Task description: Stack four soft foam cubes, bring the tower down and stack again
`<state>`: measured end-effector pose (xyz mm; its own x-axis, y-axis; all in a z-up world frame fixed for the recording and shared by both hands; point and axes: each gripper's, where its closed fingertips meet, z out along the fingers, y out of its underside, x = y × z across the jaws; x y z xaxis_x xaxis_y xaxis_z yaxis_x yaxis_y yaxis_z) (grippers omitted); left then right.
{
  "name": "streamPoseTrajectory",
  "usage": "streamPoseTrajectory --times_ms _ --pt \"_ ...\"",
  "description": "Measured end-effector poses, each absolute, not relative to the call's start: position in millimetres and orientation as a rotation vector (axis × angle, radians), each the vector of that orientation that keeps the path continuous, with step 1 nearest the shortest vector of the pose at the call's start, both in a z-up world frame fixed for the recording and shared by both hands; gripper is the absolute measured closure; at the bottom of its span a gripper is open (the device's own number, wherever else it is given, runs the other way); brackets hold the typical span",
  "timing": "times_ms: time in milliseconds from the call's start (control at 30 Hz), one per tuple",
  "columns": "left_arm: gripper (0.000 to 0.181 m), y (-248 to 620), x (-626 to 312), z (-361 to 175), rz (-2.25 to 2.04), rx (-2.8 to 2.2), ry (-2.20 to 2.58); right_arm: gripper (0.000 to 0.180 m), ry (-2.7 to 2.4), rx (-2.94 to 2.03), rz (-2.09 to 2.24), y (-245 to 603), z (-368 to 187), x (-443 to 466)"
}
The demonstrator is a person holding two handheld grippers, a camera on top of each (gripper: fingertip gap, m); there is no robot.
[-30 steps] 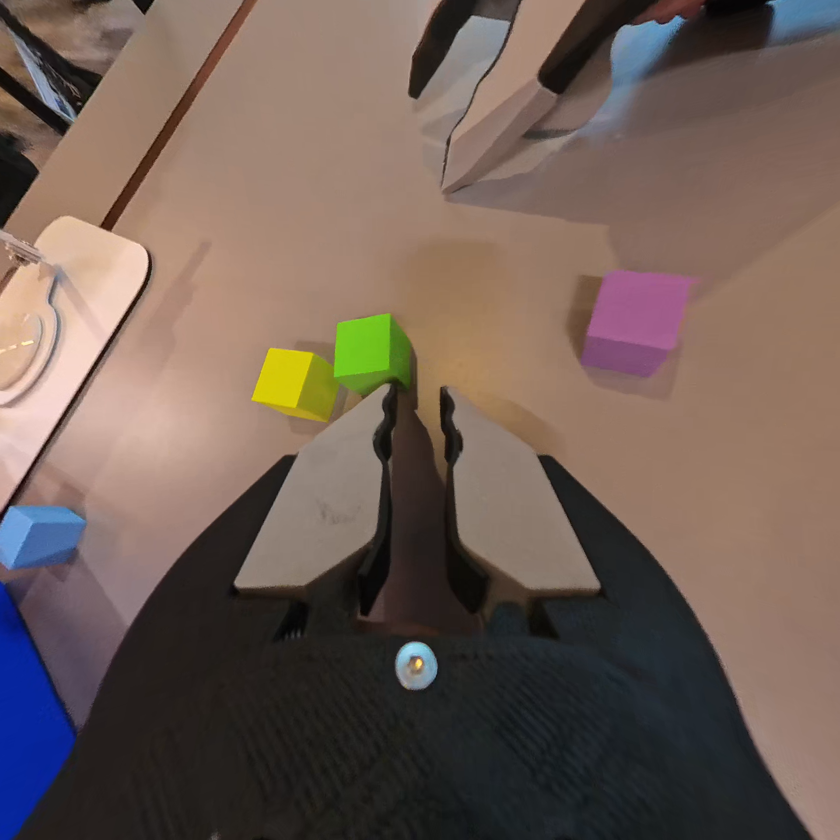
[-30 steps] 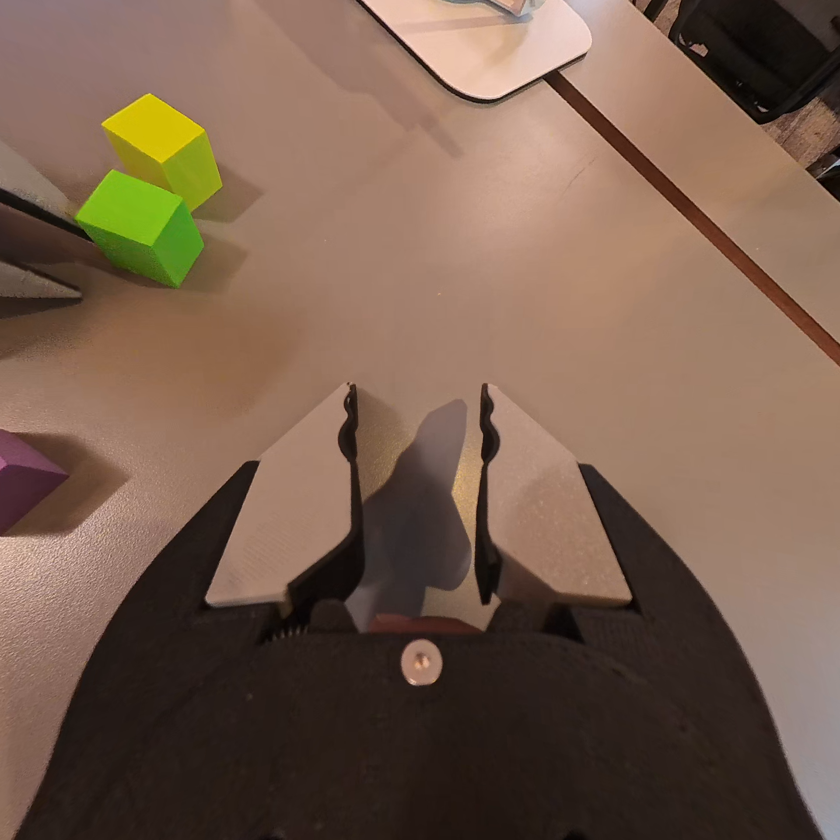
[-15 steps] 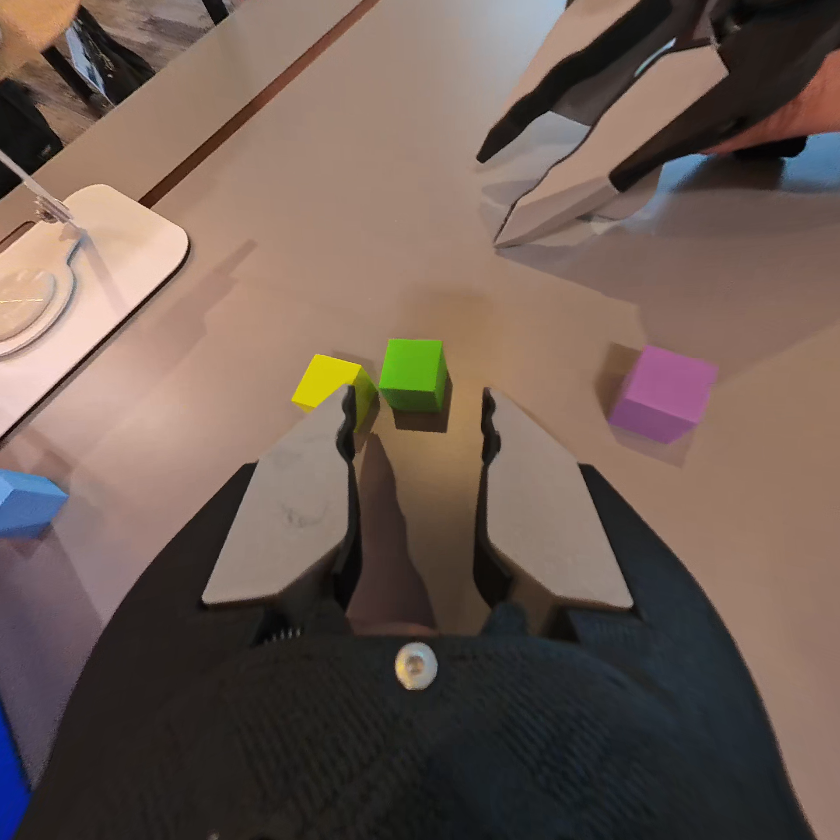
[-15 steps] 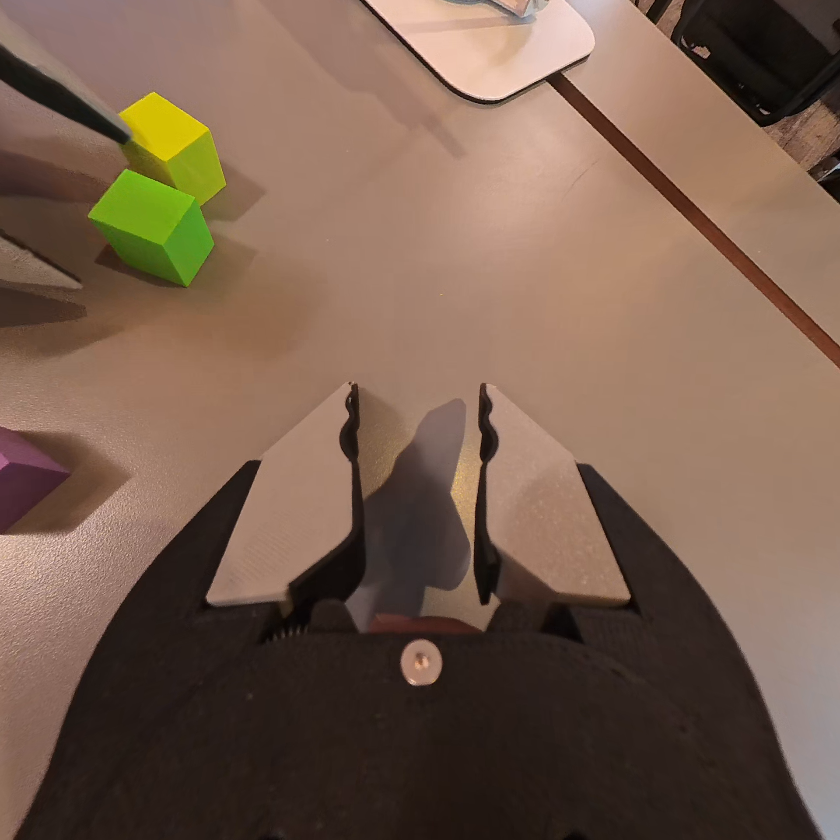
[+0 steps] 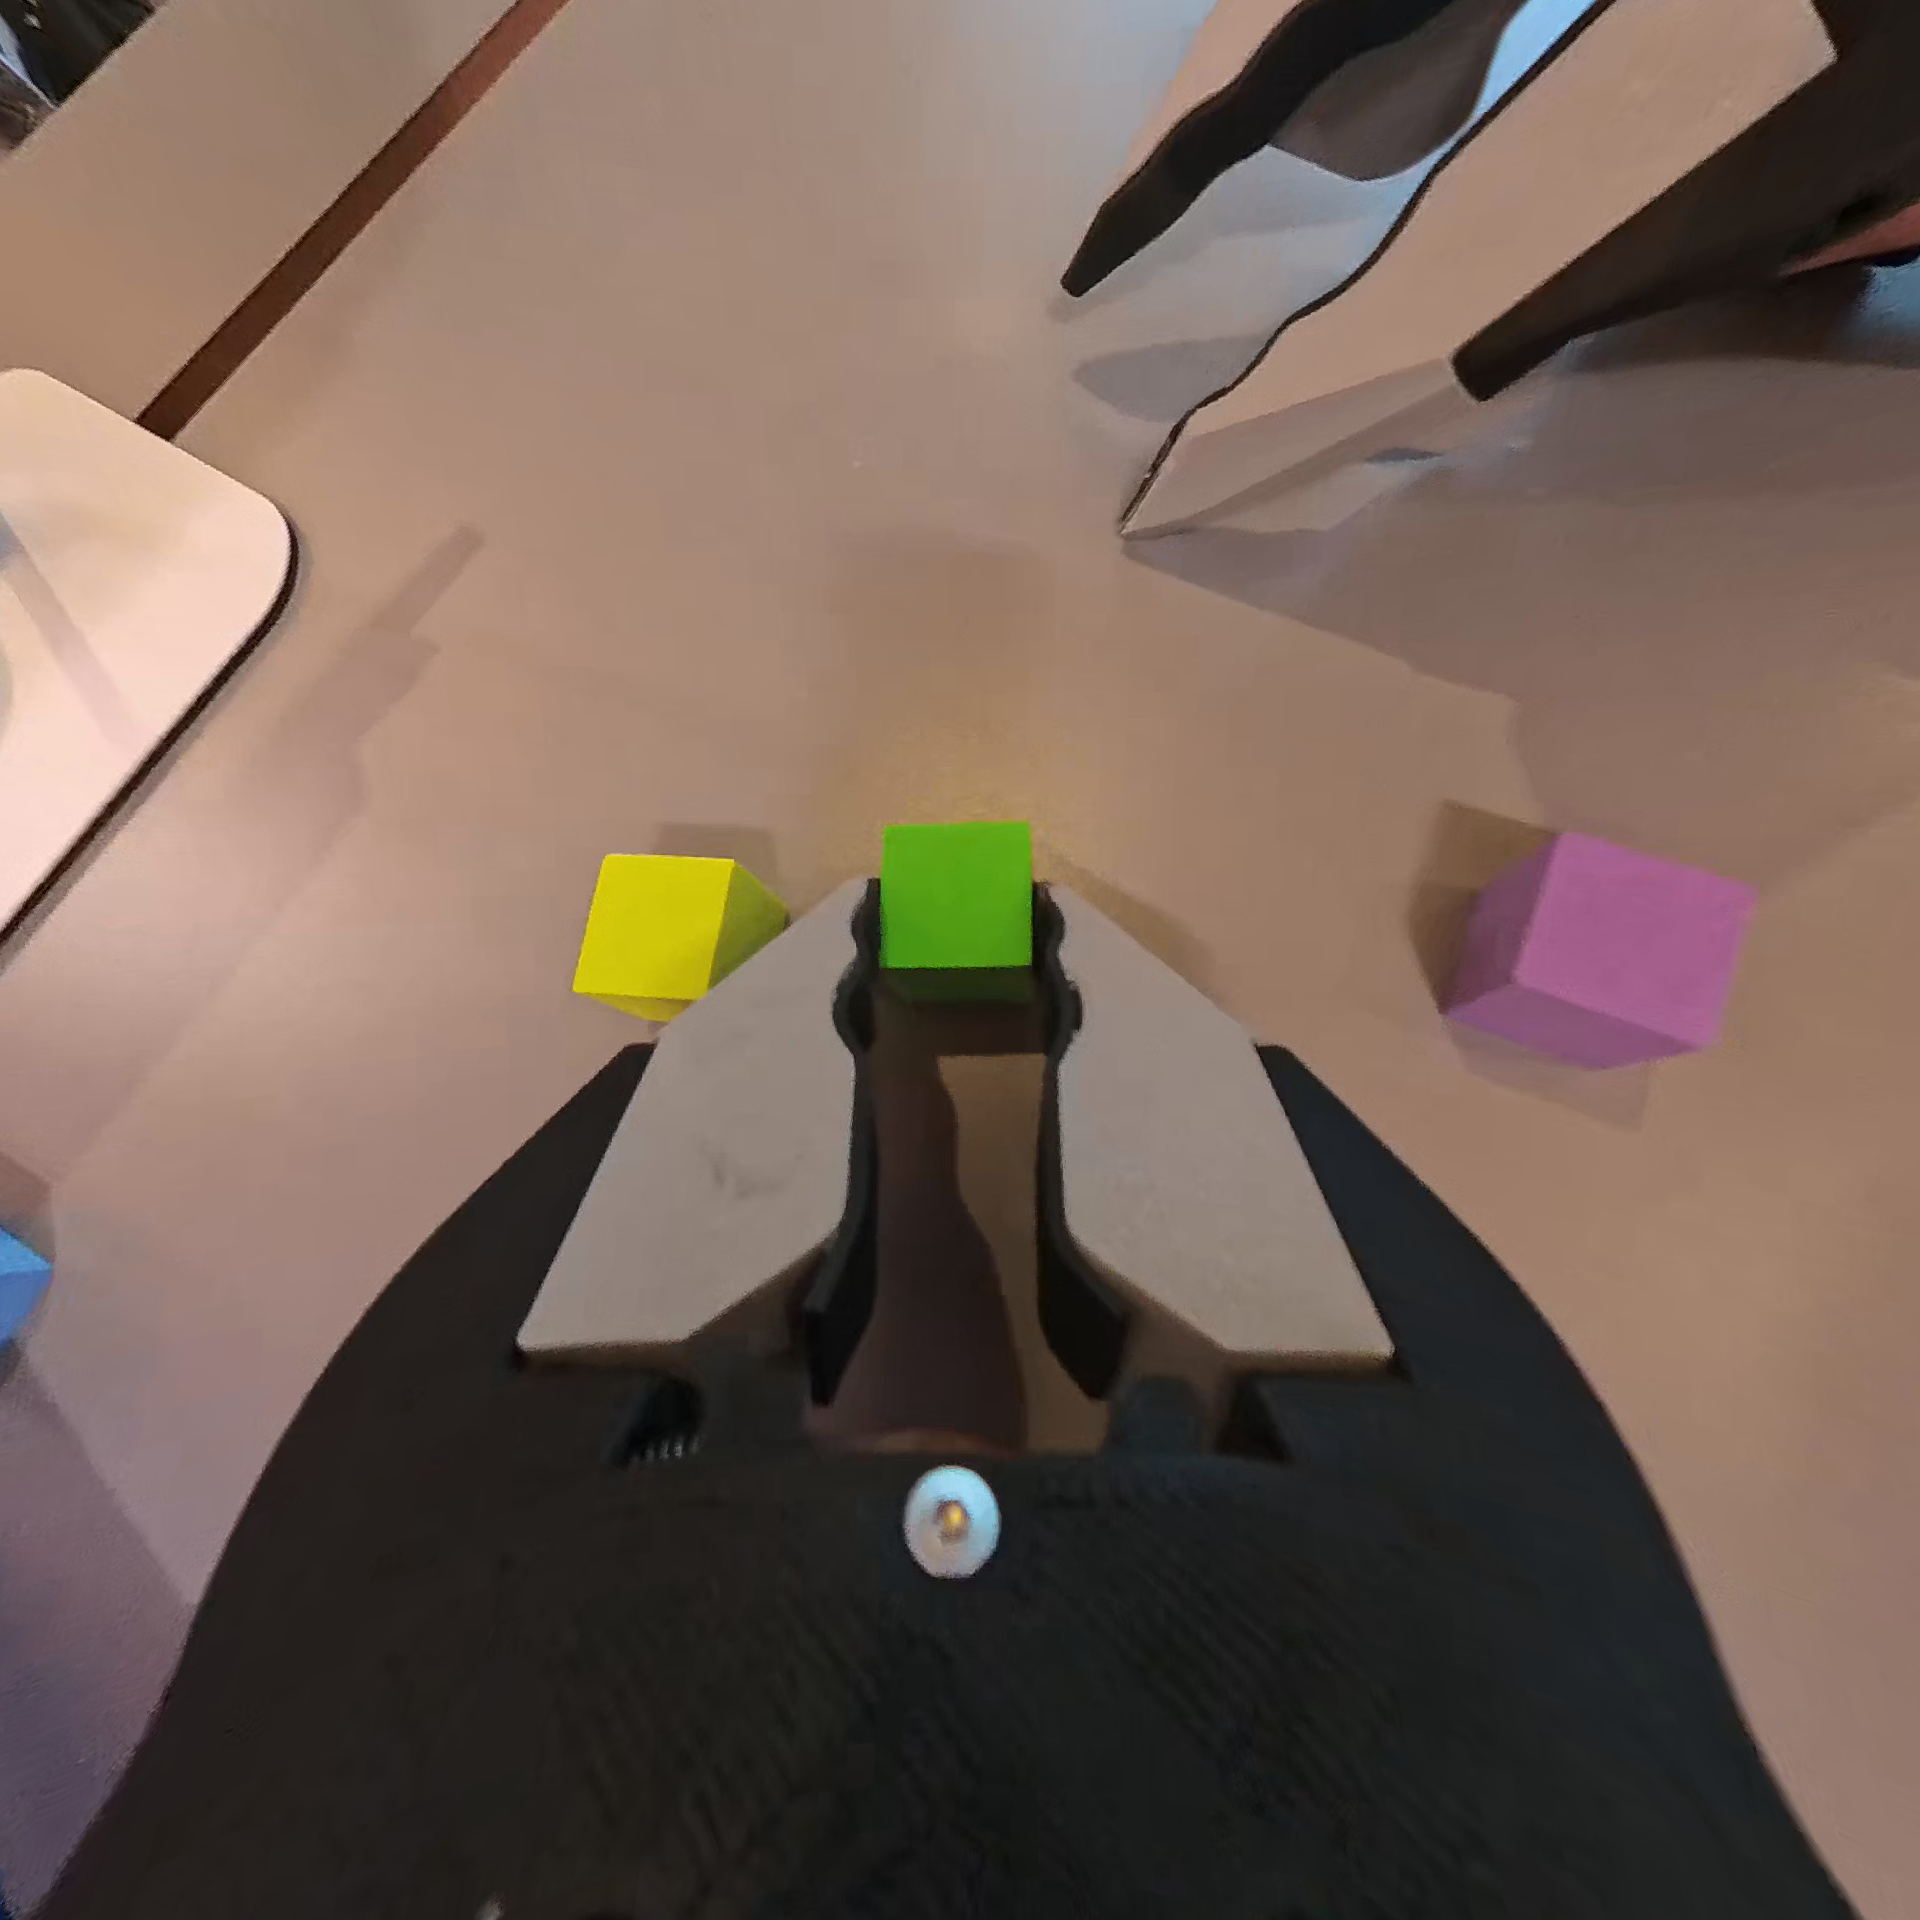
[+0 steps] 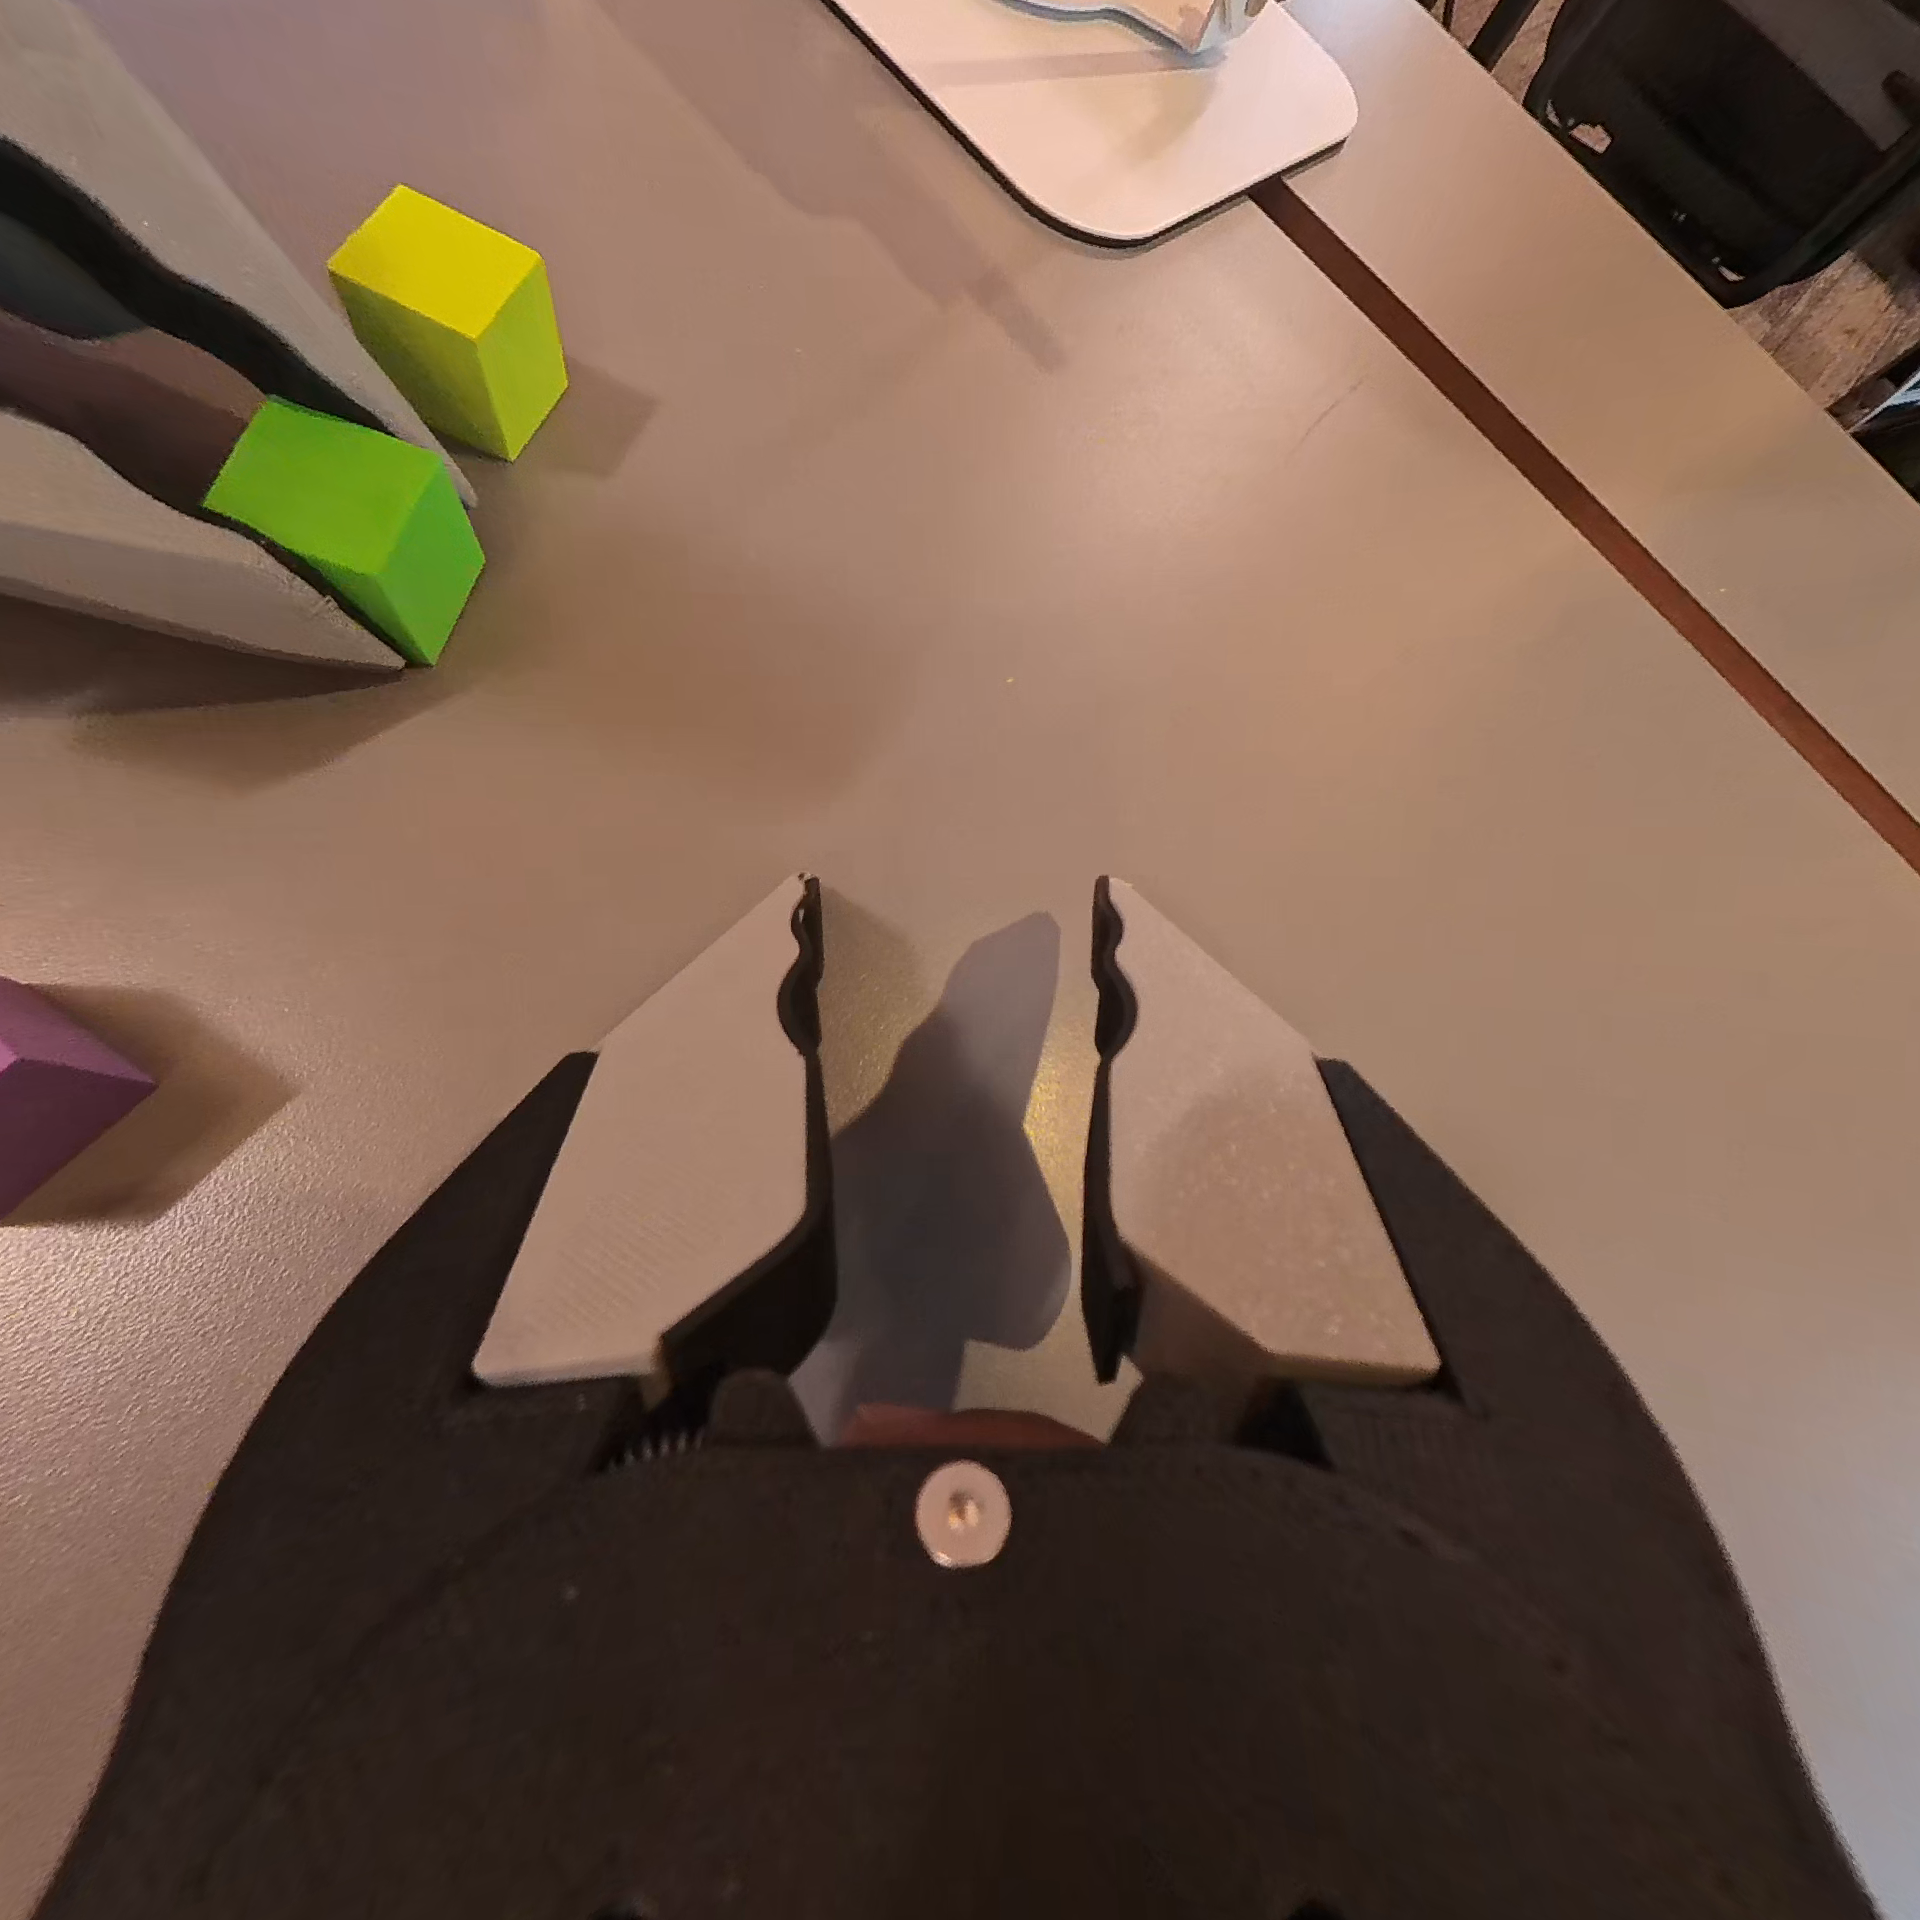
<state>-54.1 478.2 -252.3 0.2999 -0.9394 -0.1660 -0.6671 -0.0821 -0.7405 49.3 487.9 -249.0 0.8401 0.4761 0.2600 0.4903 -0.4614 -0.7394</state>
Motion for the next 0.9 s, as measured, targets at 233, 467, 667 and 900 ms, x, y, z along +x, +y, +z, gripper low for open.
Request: streamPoseTrajectory --times_ms 233,467,667,900 --pt "0.154 445.5 -58.9 -236.2 -0.675 -1.722 1.489 0.131 -0.713 -2.121 -0.031 487.6 -248.8 48.5" --pt "0.154 398.2 -54.1 -196.7 -0.85 -1.485 1.709 0.133 -0.713 -2.127 -0.012 487.2 -249.3 47.9" --pt "0.154 383.1 -44.3 -205.6 -0.758 -1.44 1.904 0.131 -0.667 -2.179 0.109 487.3 -252.6 48.5" --pt "0.154 405.1 -32.7 -202.2 -0.697 -1.689 1.658 0.134 -0.658 -2.197 0.156 486.9 -254.2 47.5"
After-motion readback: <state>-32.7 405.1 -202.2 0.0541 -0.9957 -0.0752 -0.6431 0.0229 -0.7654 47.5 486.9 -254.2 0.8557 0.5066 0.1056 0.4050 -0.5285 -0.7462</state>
